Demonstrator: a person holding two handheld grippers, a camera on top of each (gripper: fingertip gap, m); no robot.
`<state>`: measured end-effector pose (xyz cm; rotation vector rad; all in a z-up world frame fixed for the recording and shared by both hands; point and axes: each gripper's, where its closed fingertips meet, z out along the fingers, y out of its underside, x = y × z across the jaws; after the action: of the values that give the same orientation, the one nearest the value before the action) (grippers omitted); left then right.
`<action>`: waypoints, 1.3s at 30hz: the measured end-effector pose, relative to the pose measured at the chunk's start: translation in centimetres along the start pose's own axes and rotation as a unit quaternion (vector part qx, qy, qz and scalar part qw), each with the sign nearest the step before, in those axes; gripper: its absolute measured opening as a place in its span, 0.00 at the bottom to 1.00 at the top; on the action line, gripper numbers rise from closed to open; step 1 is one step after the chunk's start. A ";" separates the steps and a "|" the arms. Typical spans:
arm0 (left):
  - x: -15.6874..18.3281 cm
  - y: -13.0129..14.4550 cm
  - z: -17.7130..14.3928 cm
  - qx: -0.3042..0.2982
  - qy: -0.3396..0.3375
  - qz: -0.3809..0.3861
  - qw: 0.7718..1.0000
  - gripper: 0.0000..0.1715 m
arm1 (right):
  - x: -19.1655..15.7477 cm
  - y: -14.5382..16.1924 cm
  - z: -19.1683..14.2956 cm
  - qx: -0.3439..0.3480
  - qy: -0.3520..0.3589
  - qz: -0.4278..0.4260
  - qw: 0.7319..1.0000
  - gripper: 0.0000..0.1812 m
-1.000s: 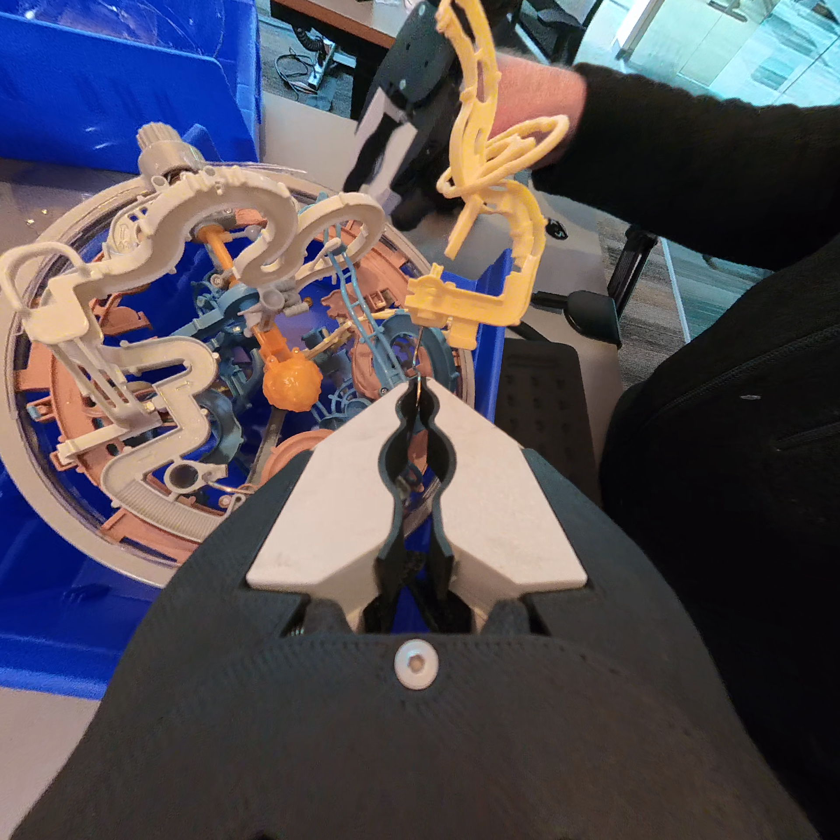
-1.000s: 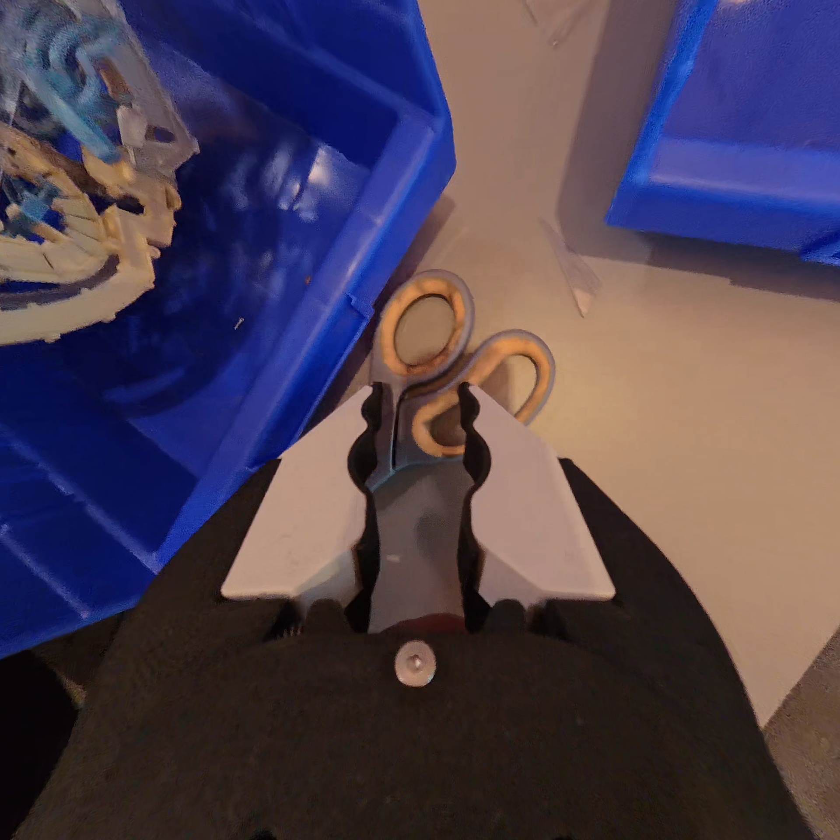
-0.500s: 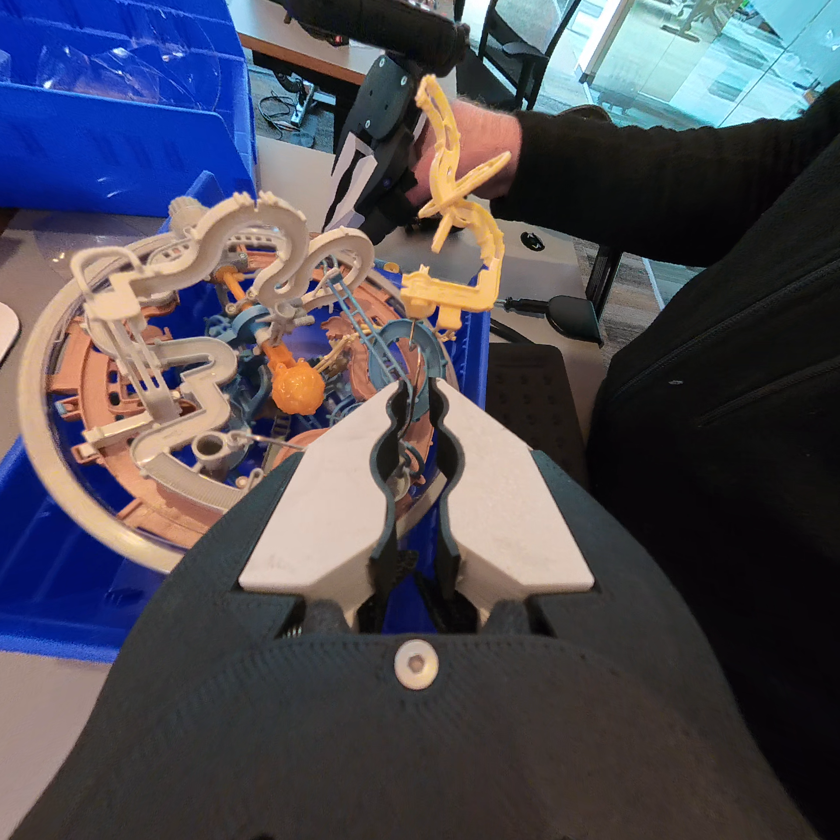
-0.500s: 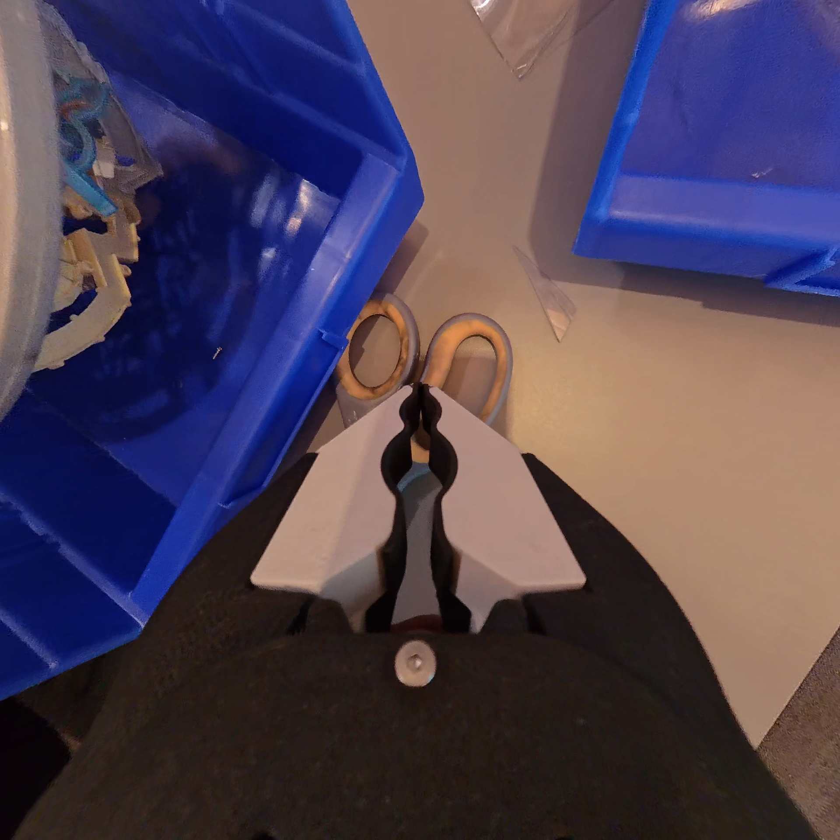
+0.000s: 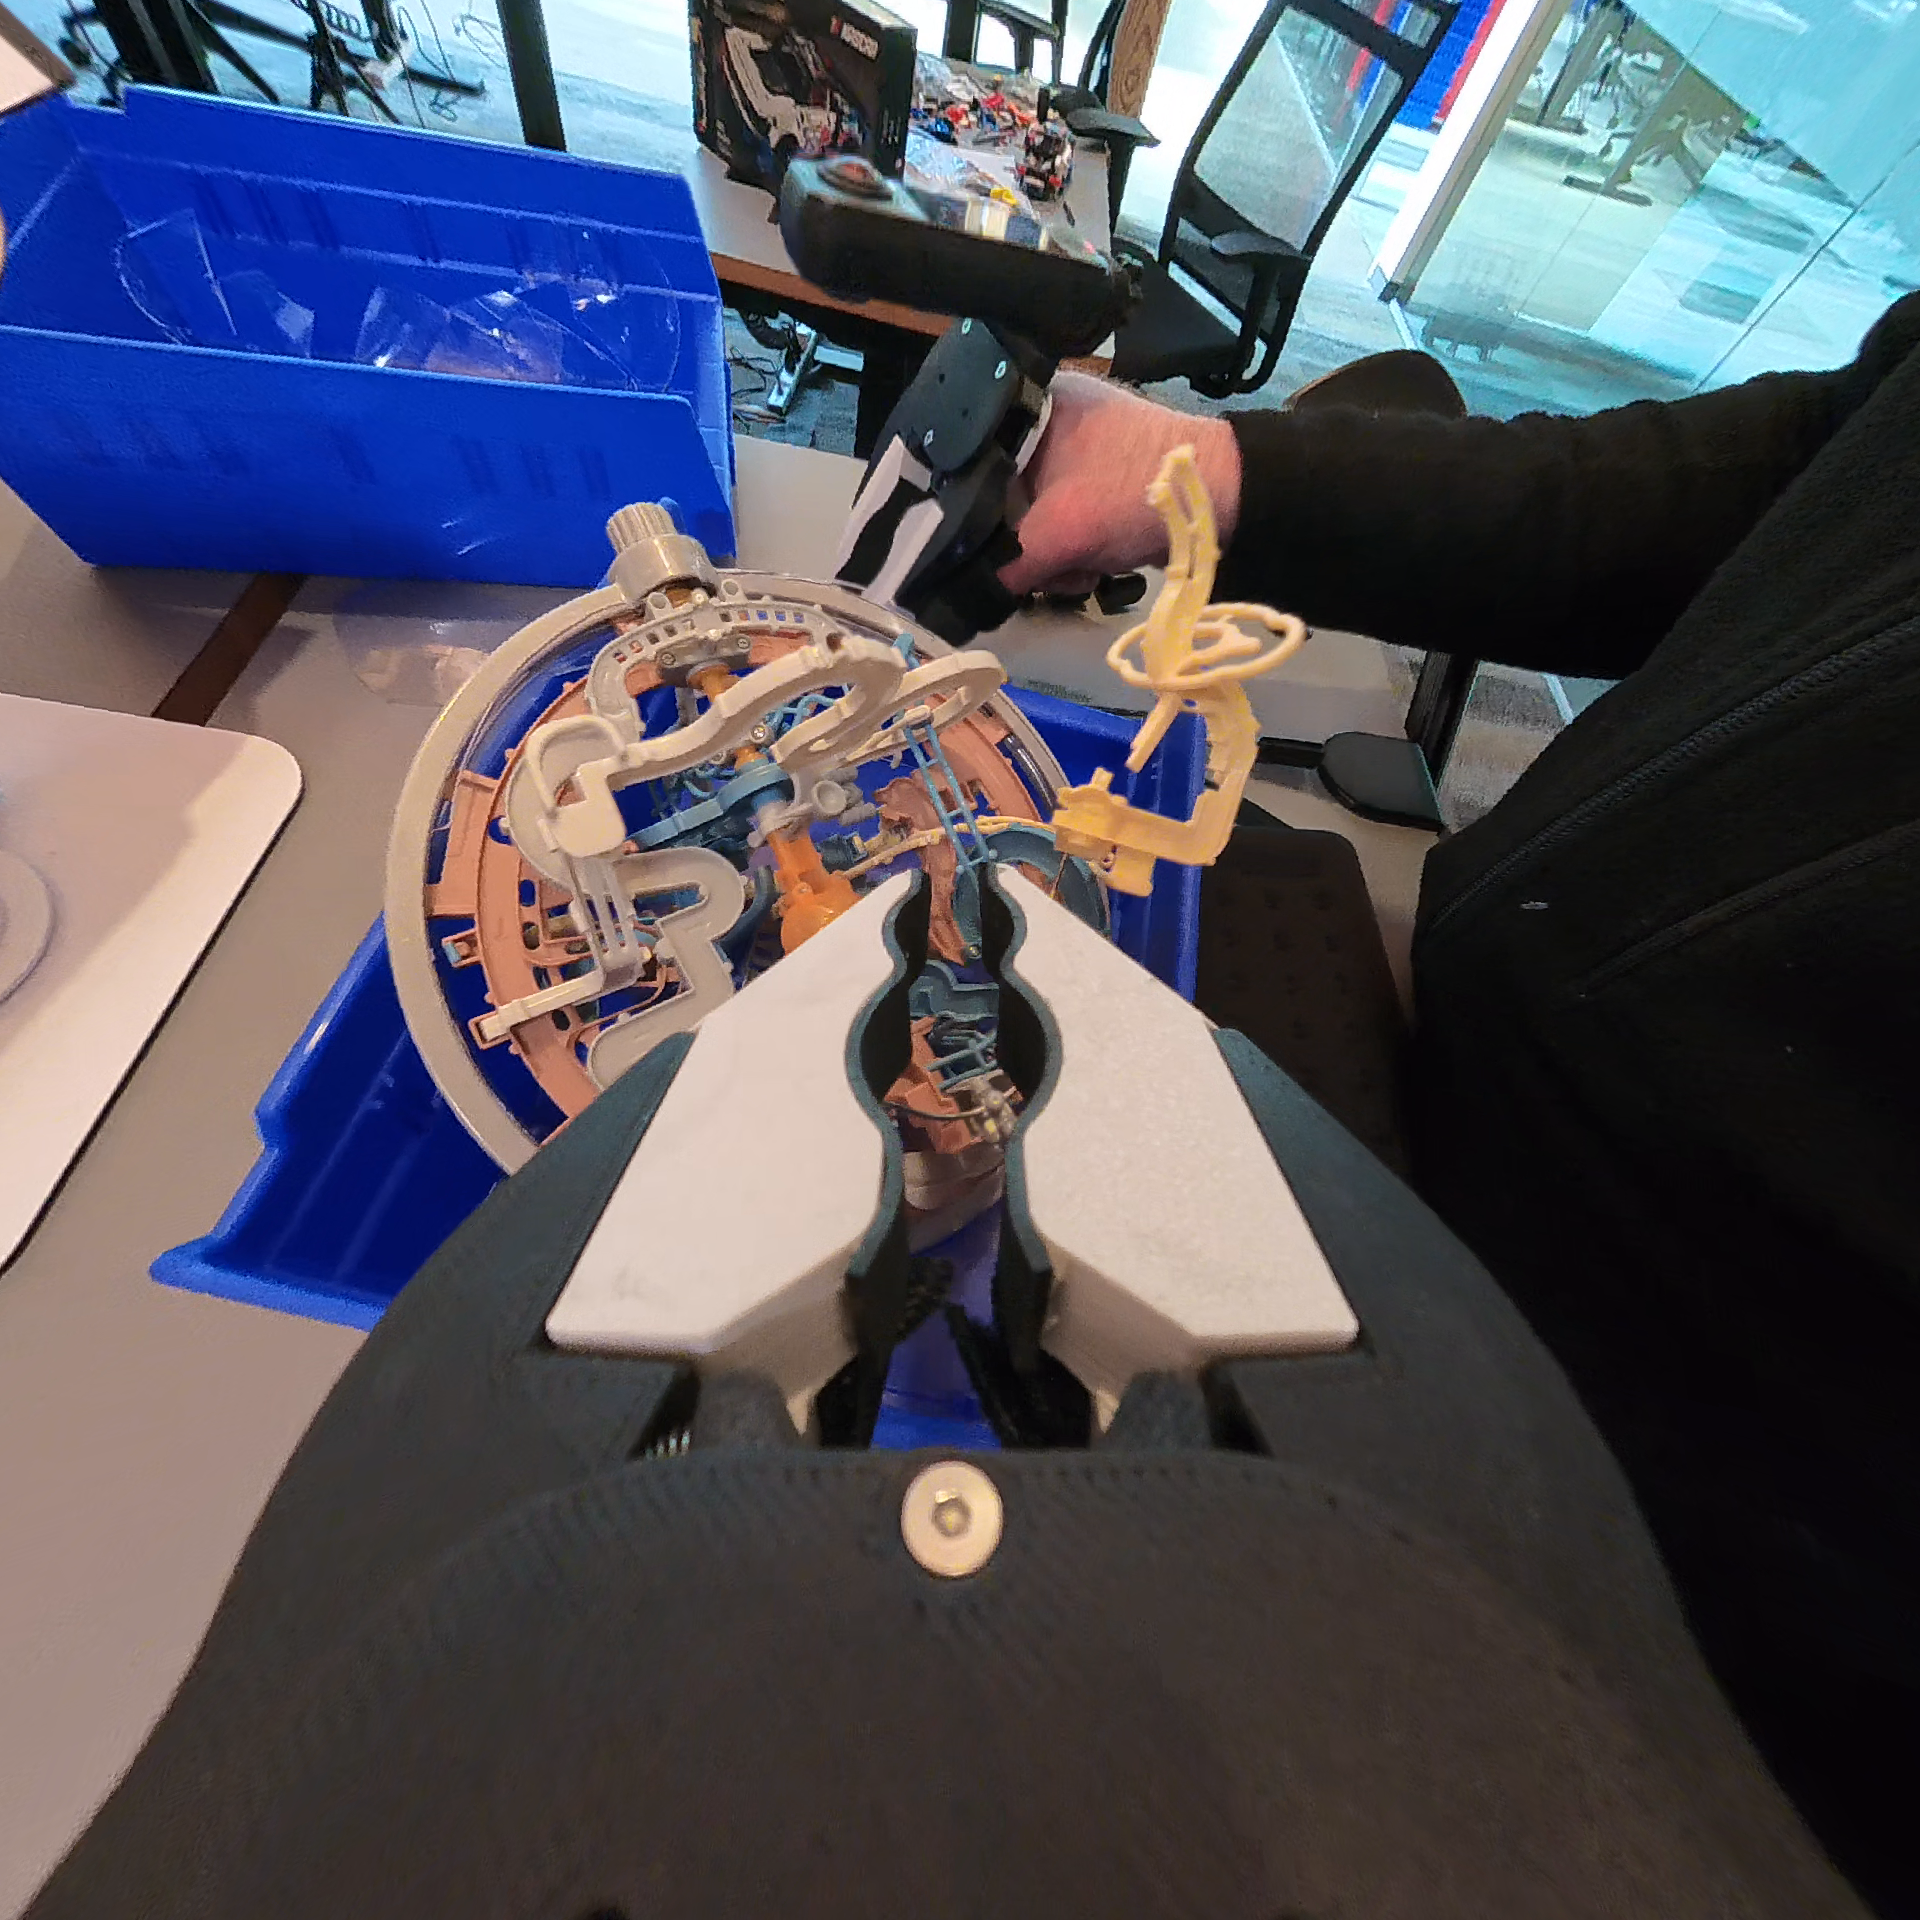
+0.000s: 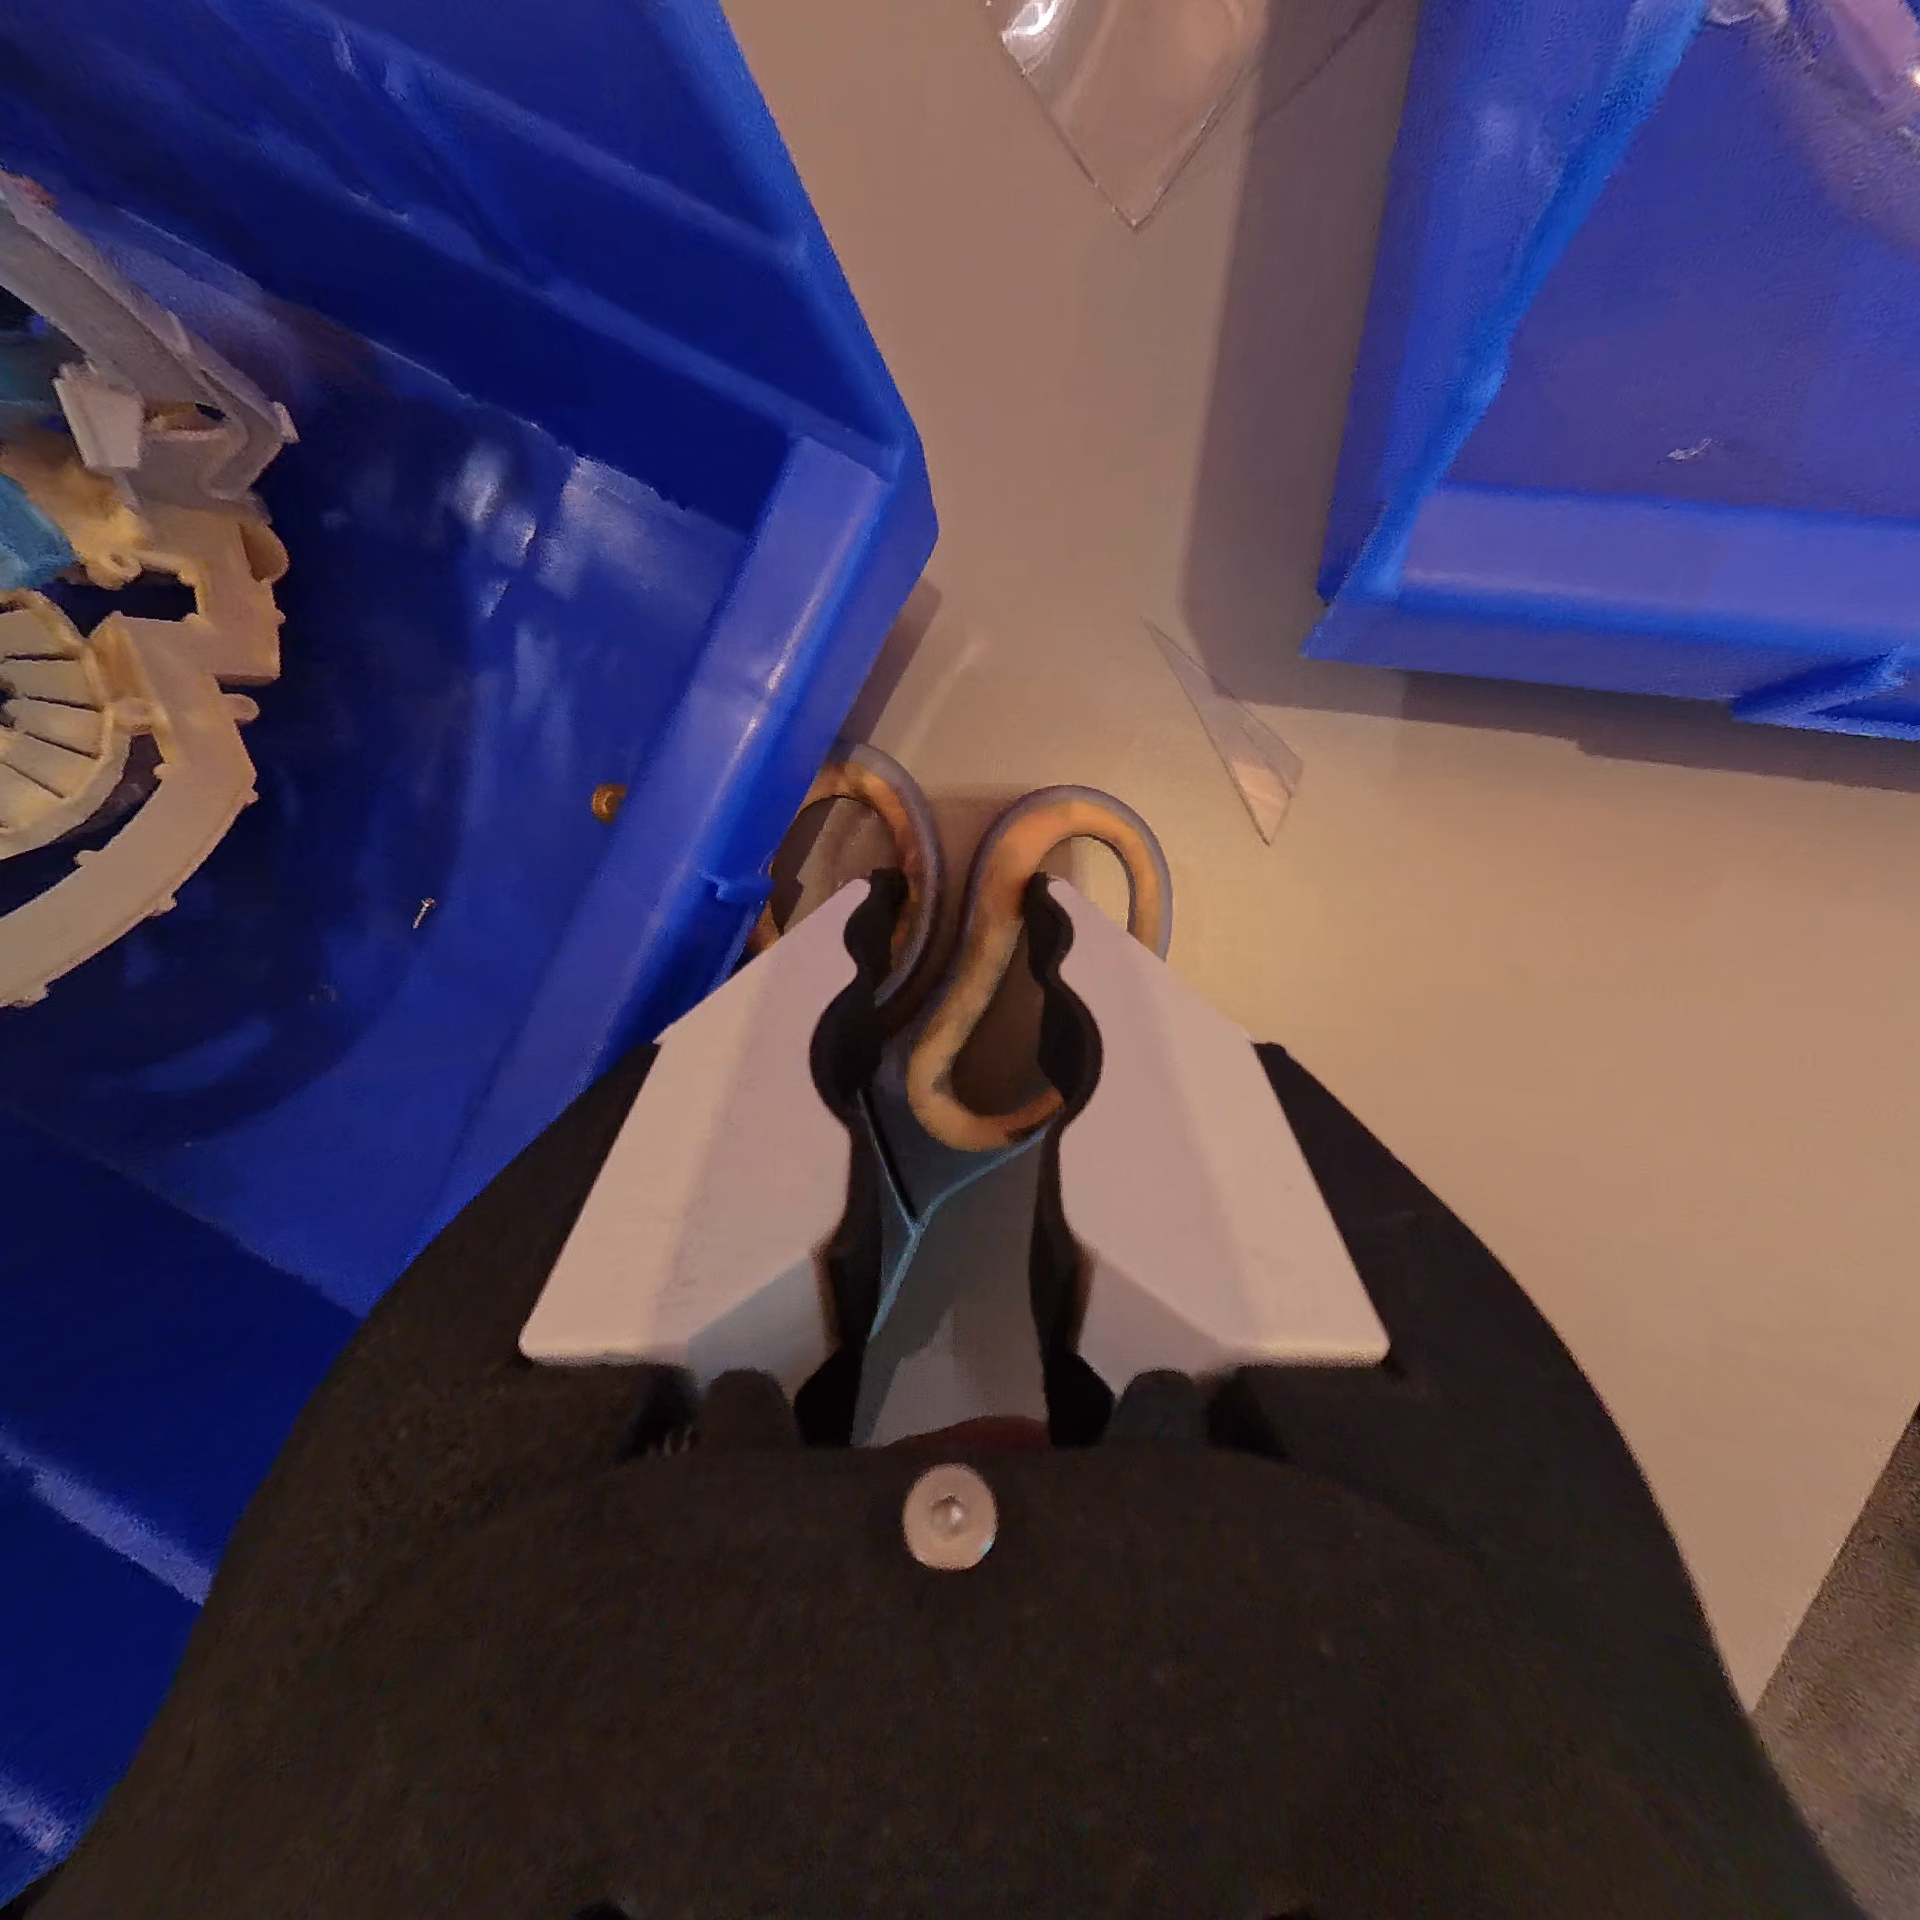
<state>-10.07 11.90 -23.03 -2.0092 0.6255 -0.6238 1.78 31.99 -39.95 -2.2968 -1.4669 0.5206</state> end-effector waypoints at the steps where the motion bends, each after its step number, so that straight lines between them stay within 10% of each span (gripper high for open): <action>1: -0.2 0.1 -0.1 0.003 -0.002 -0.001 1.000 0.04 | 0.0 0.0 0.2 0.000 0.002 -0.003 1.000 0.13; 26: -2.5 -3.3 1.6 0.048 -0.009 0.023 0.999 0.04 | 1.2 -0.2 -4.4 0.111 0.003 0.059 0.992 0.05; 39: -2.3 -7.8 2.6 0.068 -0.007 0.037 0.997 0.19 | -2.4 -6.7 -16.9 0.290 -0.037 0.052 0.955 0.04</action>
<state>-8.69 18.56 -17.85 -1.8530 0.6300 -0.5912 3.90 30.61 -21.84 -1.8995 -1.0406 0.9355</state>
